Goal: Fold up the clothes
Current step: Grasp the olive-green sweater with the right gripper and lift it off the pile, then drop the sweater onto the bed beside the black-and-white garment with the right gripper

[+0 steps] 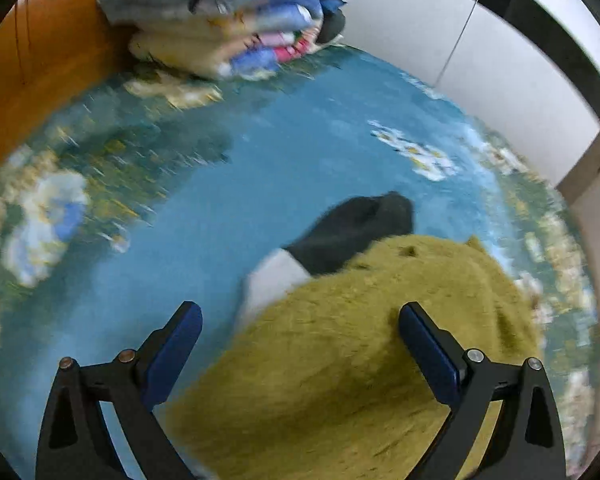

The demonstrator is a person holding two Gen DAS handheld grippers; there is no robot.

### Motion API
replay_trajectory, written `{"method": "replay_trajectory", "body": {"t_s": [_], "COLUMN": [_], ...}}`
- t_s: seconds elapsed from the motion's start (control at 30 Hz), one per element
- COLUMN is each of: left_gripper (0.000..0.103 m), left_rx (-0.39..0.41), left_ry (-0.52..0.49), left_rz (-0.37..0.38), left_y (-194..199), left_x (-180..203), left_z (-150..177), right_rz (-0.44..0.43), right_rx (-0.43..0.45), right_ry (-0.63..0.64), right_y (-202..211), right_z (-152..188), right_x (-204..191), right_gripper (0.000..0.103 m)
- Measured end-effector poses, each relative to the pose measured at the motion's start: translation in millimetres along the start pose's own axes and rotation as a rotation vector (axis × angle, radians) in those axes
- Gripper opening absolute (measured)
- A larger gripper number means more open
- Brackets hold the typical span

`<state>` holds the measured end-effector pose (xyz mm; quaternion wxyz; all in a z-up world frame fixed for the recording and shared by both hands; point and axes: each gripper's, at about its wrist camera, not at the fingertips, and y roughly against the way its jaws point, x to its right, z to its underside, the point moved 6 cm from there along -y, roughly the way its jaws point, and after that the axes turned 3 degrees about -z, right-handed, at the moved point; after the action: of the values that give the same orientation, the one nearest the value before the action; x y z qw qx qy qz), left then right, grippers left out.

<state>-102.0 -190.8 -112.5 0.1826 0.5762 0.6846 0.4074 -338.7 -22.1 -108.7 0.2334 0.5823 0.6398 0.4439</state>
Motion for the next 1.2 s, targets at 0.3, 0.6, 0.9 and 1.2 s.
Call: {"method": "replay_trajectory", "body": {"t_s": [0.3,0.6,0.9,1.2], "left_gripper": [0.103,0.103,0.103,0.103], "left_rx": [-0.058,-0.024,0.03,0.109], "left_ry": [0.043,-0.052,-0.086,-0.041], "left_rz": [0.135,0.222,0.252,0.217], "left_y": [37,108,169,222], "left_x": [16,61,74,35], "left_z": [15,35,46,45], "right_rz": [-0.112,-0.277,-0.451,-0.629], "right_rx": [0.001,0.046,0.188,0.273], "right_ry": [-0.116,-0.395,-0.445,-0.336], "right_y": [64,165,278,336], "right_z": [53,160,194,138], "right_x": [92,207,227,156], "right_gripper": [0.03,0.02,0.02,0.019]}}
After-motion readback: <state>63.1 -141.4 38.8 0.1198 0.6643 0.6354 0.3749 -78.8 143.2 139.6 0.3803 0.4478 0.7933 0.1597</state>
